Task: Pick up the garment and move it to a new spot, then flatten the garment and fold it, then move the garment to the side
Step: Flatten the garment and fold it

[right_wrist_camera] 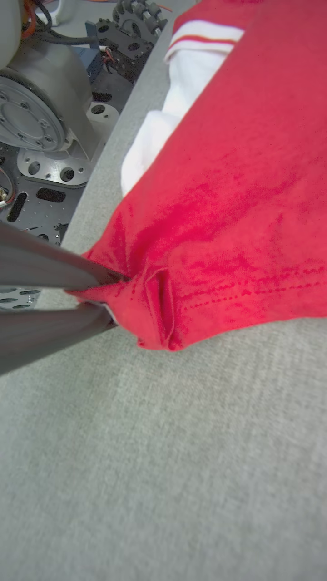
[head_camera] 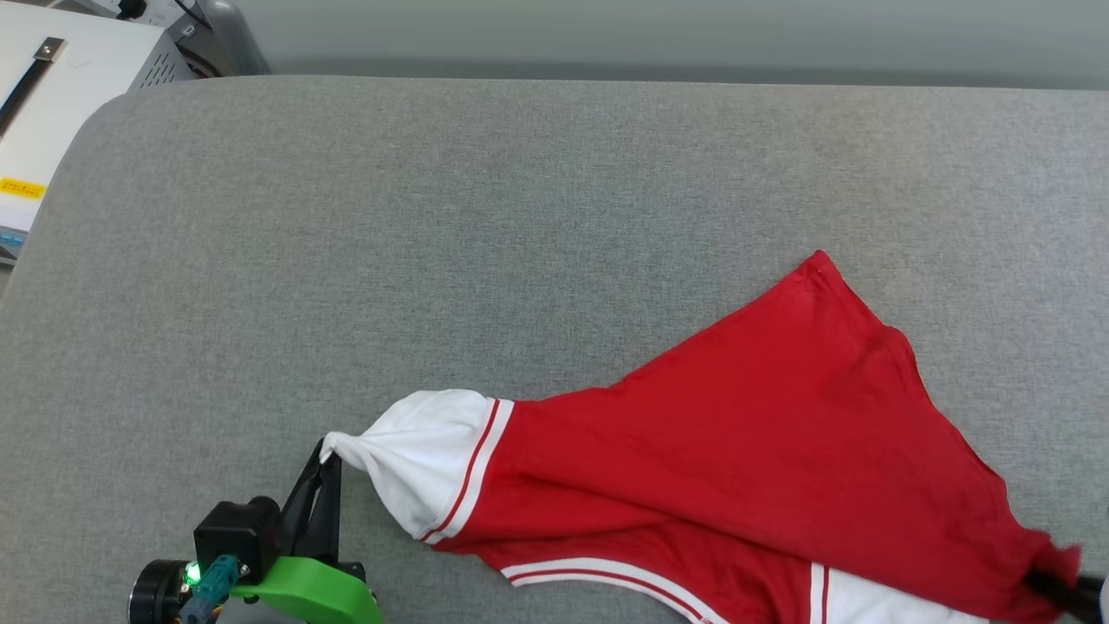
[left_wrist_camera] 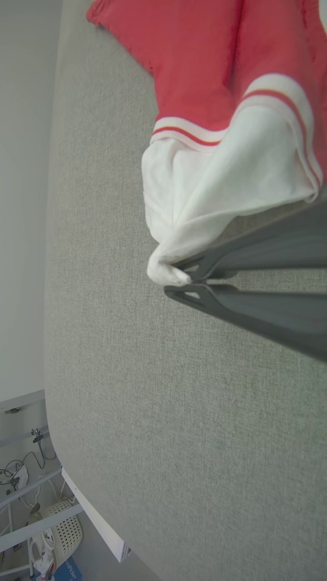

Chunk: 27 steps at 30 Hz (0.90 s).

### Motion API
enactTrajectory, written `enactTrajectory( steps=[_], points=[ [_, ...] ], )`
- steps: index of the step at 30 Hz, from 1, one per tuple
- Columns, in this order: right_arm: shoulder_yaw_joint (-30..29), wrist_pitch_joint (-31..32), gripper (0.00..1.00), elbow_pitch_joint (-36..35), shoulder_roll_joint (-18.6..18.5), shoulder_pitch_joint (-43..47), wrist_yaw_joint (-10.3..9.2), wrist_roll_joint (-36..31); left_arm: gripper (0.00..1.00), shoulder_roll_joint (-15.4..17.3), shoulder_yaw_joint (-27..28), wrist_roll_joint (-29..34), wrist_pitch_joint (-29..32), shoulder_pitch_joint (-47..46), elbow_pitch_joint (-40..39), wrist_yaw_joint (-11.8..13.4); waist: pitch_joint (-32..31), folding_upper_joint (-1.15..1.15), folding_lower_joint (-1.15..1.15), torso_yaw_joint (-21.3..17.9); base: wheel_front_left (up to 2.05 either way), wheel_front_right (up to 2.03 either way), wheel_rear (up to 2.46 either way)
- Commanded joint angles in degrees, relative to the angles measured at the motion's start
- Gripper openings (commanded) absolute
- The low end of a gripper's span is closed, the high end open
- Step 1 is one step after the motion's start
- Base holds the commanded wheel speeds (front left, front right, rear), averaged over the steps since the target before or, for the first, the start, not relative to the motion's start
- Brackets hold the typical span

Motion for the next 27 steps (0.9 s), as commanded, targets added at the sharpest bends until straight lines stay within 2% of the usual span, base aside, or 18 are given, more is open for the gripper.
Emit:
enactTrajectory(
  steps=[1,7,12,16,19,23,27],
  points=[
    [-2.3,-1.0,1.0,-0.2,0.1,-1.5,-0.1,-0.8,0.0,0.2,0.1,0.0,-0.3,-0.1,0.1,0.3,-0.1,0.0,0.0,0.1,0.0,0.0,0.0],
    [-11.4,-1.6,1.0,-4.3,-0.6,-6.0,-0.1,-2.2,0.0,0.0,-0.5,0.6,-0.2,-1.1,-1.0,0.4,0.7,0.0,0.0,1.4,0.0,0.0,0.0],
    [-14.2,2.4,1.0,-8.1,-0.2,-13.5,-0.1,-5.5,0.0,-0.3,-1.6,1.9,0.3,-3.3,-1.8,0.2,2.8,0.0,0.0,3.5,0.0,0.0,0.0],
    [-11.1,9.1,1.0,-9.0,1.4,-22.0,-0.1,-9.4,0.0,-1.1,-2.7,2.7,0.6,-5.4,-2.3,0.0,4.6,0.0,0.0,5.2,0.0,0.0,0.0],
    [-6.6,14.4,1.0,-6.8,3.9,-28.2,-0.1,-12.1,0.0,-1.8,-3.5,3.2,0.6,-6.8,-2.3,-0.2,5.7,0.0,0.0,6.4,0.0,0.0,0.0],
    [-0.9,19.5,1.0,-0.7,7.9,-36.2,-0.1,-14.9,0.0,-2.8,-4.4,3.8,0.6,-8.6,-2.2,-0.6,7.4,0.0,0.0,8.3,0.0,0.0,0.0],
    [2.6,20.4,1.0,7.3,11.8,-41.5,-0.1,-16.0,0.0,-3.6,-4.8,4.2,0.5,-9.9,-2.2,-0.8,8.9,0.0,0.0,9.8,0.0,0.0,0.0]
  ],
)
